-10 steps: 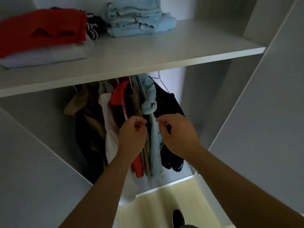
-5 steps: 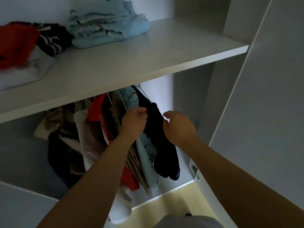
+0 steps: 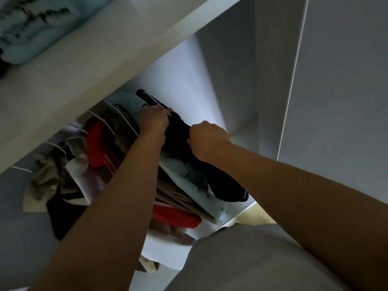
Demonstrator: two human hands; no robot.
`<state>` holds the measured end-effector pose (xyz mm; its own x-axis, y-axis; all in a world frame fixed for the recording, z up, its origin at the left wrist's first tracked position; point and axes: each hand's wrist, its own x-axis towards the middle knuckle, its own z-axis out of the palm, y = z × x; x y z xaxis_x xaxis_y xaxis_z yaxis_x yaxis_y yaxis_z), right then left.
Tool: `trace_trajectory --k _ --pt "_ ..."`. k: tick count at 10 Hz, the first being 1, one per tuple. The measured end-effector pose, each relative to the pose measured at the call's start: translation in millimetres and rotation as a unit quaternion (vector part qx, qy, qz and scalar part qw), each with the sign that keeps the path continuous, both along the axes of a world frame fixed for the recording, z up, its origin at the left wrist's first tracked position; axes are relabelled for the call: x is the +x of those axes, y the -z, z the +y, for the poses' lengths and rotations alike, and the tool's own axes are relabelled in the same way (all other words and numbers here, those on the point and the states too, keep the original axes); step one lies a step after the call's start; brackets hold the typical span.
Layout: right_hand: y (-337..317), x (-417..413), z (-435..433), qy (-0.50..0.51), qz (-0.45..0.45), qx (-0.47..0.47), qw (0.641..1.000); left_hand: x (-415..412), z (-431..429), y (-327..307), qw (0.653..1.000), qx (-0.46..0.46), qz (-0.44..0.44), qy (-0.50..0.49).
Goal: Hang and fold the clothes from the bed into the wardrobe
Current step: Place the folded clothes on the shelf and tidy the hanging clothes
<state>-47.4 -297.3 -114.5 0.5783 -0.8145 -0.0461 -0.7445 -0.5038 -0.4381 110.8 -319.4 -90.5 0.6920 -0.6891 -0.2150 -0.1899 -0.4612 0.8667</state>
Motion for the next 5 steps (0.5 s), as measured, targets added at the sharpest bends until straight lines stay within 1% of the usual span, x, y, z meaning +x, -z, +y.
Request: trace_trajectory --k 1,3,5 --pt "6 2 -11 0.016 0.003 -0.006 1.000 3 -3 4 1.000 -0.021 -0.008 0.016" --pt "3 -9 -23 0.063 0.013 0.010 0.998 -17 -24 3 0.994 -0.036 0.006 0.104" --pt "-5 -40 -48 0.132 0.006 0.005 0.991 -55 -60 -2 0.986 -0.052 0.062 0.147"
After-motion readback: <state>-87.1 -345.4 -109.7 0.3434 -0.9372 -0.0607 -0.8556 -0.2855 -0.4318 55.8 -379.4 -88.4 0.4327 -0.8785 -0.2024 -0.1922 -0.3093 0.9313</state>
